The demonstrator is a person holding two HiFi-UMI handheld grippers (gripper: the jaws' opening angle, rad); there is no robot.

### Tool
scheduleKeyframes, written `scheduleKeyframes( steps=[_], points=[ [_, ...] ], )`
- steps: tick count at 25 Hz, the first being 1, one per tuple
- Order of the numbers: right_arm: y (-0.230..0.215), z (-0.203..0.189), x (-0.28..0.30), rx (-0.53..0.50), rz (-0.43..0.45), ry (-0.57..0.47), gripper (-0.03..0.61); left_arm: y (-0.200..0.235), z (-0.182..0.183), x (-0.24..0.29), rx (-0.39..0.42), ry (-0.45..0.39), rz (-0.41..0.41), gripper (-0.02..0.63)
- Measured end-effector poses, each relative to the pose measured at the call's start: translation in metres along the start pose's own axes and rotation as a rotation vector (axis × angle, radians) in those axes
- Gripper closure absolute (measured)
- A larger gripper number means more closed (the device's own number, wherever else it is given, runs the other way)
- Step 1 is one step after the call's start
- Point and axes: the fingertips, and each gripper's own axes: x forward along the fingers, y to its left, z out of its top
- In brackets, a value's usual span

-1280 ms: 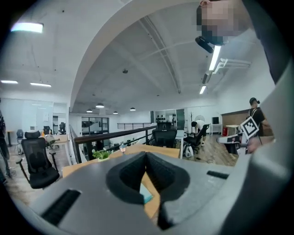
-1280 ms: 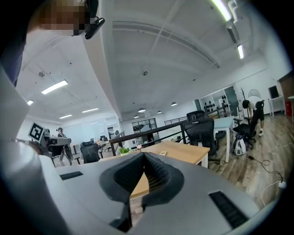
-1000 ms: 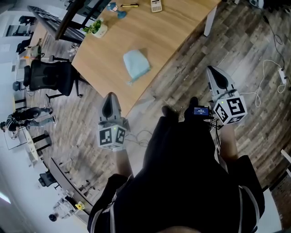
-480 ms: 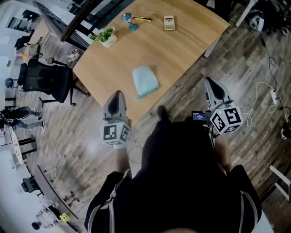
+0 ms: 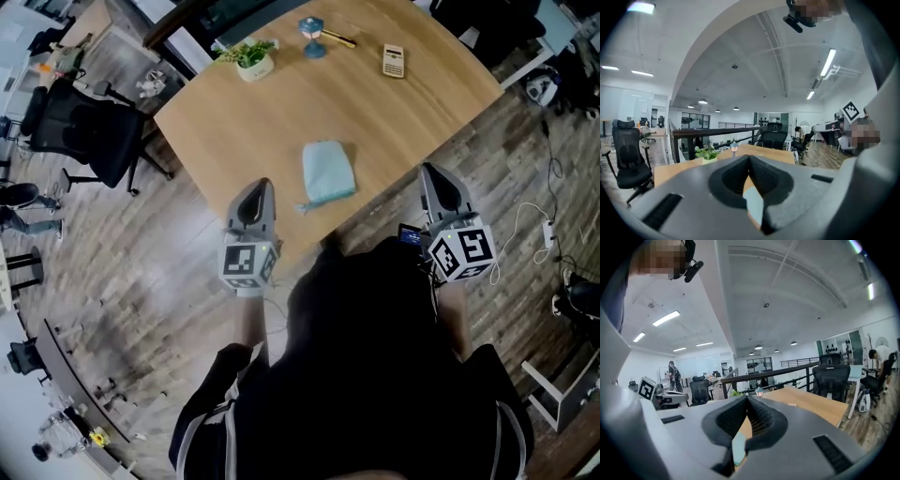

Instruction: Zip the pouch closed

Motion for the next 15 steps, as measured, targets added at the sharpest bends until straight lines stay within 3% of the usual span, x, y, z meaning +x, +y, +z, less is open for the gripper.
scheduleKeyframes(
  steps=[10, 13, 15],
  points=[
    [0.053, -0.024, 0.058, 0.012, 0.085, 0.046, 0.566, 0.032, -0.045, 0.01, 0.054, 0.113, -0.07, 0.612],
    [0.058, -0.025, 0.06, 0.035, 0.061, 0.034, 0.566, 0.027, -0.056, 0.009, 0.143, 0.161, -0.14, 0.612],
    [0.059, -0.029, 0.056, 0.045, 0.048, 0.038, 0.565, 0.02, -0.078, 0.011, 0.251, 0.254, -0.2, 0.611]
  ],
)
